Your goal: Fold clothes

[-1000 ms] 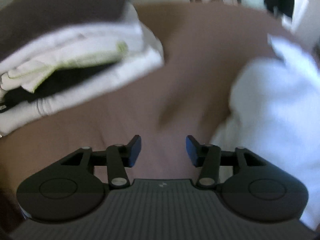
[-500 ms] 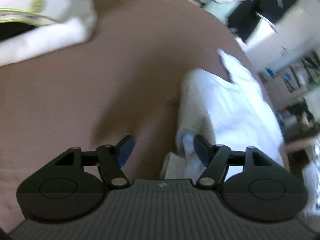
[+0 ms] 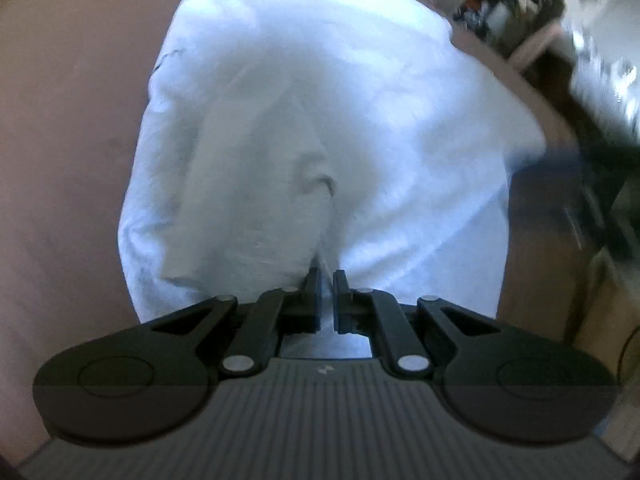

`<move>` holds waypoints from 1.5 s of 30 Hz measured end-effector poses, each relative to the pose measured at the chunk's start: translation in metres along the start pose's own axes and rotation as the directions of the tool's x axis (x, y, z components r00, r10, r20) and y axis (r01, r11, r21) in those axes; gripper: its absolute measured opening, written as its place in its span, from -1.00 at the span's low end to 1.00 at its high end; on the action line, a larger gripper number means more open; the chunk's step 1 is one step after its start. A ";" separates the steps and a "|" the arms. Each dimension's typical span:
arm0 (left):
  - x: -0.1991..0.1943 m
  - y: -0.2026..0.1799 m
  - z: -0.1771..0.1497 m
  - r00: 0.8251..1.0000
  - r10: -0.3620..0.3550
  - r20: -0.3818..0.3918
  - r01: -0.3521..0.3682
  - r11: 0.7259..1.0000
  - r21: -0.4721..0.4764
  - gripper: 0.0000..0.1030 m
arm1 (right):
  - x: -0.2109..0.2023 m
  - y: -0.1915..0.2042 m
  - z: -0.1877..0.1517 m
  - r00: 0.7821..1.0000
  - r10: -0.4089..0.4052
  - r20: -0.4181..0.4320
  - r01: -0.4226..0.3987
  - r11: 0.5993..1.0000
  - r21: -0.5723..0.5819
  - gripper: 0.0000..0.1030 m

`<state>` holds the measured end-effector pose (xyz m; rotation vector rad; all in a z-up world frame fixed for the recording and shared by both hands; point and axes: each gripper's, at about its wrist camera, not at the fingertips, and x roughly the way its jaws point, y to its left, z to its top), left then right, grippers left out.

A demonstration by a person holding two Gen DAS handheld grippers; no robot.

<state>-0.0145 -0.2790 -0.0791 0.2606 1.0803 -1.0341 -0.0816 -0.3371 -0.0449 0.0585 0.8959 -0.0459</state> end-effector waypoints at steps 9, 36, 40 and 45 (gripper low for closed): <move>-0.059 0.045 0.006 0.957 0.104 0.271 -0.056 0.982 -0.180 -0.03 | 0.024 -0.125 -0.030 0.999 -0.045 0.024 0.034 0.944 0.327 -0.02; -0.088 0.057 0.010 0.628 0.706 0.326 -0.681 0.702 -0.209 -0.98 | 0.029 -0.248 -0.059 0.927 -0.375 -0.017 0.285 0.674 0.682 -0.02; -0.095 0.136 -0.002 0.466 0.880 0.087 -0.804 0.463 -0.373 -1.00 | 0.029 -0.237 -0.054 0.888 -0.456 -0.056 0.384 0.670 0.635 -0.01; -0.087 0.187 -0.006 0.439 0.894 -0.096 -0.817 0.352 -0.458 -0.96 | 0.013 -0.214 -0.051 0.832 -0.545 -0.100 0.509 0.682 0.526 0.05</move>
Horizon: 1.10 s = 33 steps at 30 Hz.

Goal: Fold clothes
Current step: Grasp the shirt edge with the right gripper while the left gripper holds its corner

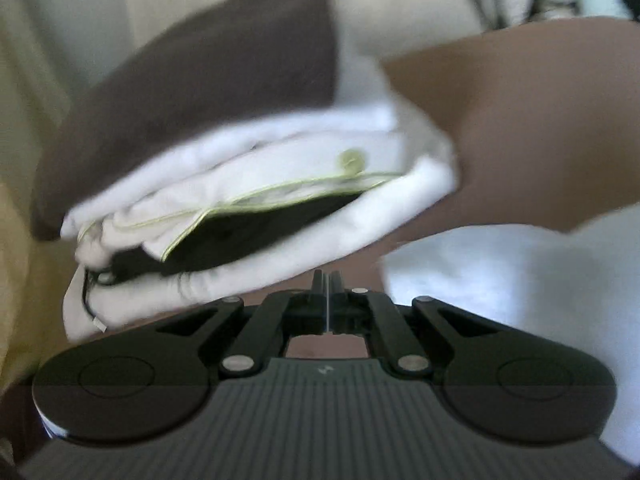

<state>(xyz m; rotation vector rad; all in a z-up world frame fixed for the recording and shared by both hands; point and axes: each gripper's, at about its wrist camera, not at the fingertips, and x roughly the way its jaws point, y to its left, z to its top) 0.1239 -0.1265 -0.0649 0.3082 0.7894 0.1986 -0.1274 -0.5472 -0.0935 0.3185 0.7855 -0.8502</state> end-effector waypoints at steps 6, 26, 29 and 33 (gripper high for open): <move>-0.089 -0.018 -0.021 0.920 -0.359 0.157 0.357 0.933 0.041 -0.16 | -0.017 -0.068 0.006 0.990 0.095 -0.100 -0.077 0.983 0.169 0.35; -0.229 -0.220 -0.175 0.468 -0.811 -0.350 0.769 0.179 0.614 0.10 | 0.033 -0.071 0.023 0.905 0.412 -0.104 -0.409 0.911 0.044 -0.73; -0.239 -0.226 -0.197 0.543 -0.803 -0.245 0.570 0.138 0.810 -0.94 | 0.022 -0.071 0.033 0.873 0.488 0.008 -0.488 0.872 0.045 -0.74; -0.221 -0.200 -0.159 0.521 -0.821 -0.231 0.690 0.246 0.681 -0.94 | 0.020 -0.069 0.034 0.778 0.596 0.199 -0.627 0.754 0.196 -0.74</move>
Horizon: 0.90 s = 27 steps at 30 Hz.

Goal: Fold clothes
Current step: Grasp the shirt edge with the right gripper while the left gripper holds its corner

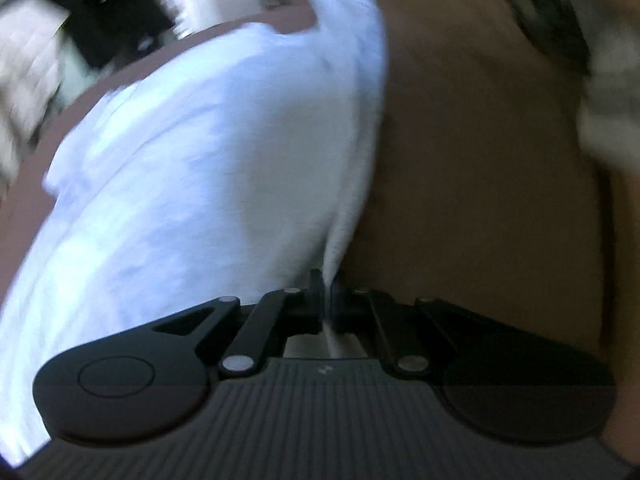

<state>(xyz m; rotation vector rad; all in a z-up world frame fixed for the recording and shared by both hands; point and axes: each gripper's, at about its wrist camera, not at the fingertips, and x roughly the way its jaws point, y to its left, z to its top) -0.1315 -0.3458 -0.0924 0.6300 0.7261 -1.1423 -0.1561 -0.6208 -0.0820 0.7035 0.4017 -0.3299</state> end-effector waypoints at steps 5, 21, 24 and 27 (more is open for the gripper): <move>0.009 0.078 -0.039 0.999 -0.045 0.008 0.045 0.945 -0.323 -0.91 | 0.034 0.013 -0.009 0.999 -0.017 0.046 0.014 0.998 0.054 -0.65; -0.012 0.141 -0.096 0.992 -0.039 0.118 0.112 0.694 -0.711 -0.76 | -0.001 -0.052 -0.028 0.979 -0.191 -0.064 0.200 0.883 0.424 -0.01; -0.005 0.138 -0.096 0.993 -0.052 0.103 0.110 0.684 -0.721 -0.76 | 0.015 -0.055 -0.038 0.983 -0.150 -0.105 0.181 0.878 0.443 0.11; 0.002 0.128 -0.083 0.995 -0.046 0.088 0.095 0.703 -0.705 -0.76 | 0.034 -0.059 -0.042 0.979 -0.170 -0.112 0.202 0.888 0.414 0.11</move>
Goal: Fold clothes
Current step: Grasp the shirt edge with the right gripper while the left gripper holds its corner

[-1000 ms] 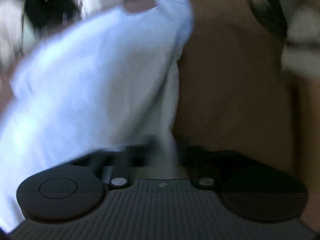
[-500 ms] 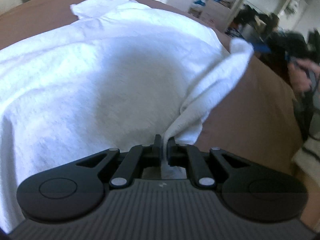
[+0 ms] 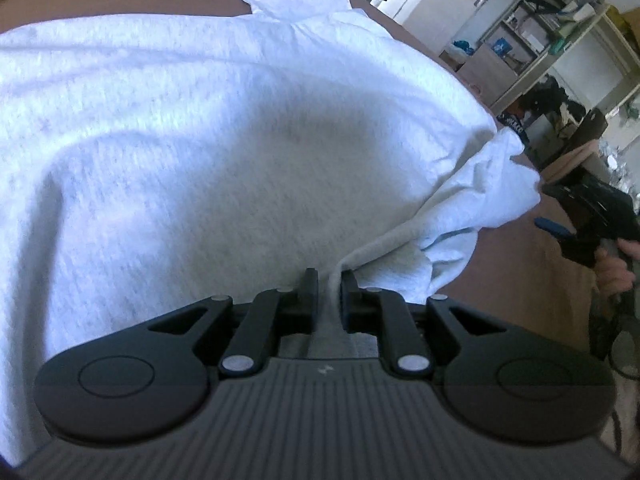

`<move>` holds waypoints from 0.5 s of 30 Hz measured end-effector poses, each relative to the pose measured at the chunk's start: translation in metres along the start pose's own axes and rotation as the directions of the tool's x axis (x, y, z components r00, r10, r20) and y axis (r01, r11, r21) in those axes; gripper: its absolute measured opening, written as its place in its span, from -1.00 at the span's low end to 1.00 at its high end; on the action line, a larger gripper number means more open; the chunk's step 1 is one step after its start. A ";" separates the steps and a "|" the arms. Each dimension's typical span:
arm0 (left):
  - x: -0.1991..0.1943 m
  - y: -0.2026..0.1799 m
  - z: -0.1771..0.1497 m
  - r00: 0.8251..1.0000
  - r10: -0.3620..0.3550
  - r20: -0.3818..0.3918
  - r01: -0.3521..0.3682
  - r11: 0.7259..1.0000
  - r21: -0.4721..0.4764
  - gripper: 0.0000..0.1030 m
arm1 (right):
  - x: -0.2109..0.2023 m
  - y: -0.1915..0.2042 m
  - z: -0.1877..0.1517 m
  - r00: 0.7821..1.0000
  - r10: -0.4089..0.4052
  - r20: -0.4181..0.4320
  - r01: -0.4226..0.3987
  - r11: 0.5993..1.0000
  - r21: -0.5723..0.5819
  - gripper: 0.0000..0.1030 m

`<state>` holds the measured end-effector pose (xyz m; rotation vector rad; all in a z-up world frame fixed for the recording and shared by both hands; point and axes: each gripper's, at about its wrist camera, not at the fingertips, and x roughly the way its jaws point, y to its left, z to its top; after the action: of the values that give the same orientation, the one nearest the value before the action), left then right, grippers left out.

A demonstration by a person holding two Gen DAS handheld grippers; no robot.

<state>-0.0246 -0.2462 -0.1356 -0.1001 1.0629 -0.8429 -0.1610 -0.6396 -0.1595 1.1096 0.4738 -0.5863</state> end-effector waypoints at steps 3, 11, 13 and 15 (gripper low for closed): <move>0.014 -0.017 0.013 1.000 0.007 -0.001 -0.007 1.000 0.012 -0.75 | 0.016 0.003 -0.001 1.000 -0.027 0.015 0.028 0.998 -0.050 -0.67; 0.008 -0.040 0.012 1.000 -0.016 -0.025 0.018 0.995 0.096 -0.79 | -0.057 0.075 -0.019 0.975 -0.055 0.216 0.142 0.901 -0.409 -0.93; -0.002 -0.046 0.007 0.999 -0.037 -0.035 0.041 0.990 0.135 -0.78 | -0.081 0.081 -0.031 0.964 -0.052 0.262 0.168 0.881 -0.443 -0.94; -0.011 -0.054 0.002 0.998 -0.048 -0.049 0.057 0.981 0.188 -0.77 | -0.095 0.083 -0.036 0.949 -0.064 0.309 0.213 0.854 -0.475 -0.94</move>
<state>-0.0559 -0.2769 -0.1023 0.0511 1.0198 -0.9937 -0.1811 -0.5602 -0.0571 0.4796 0.4270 -0.6884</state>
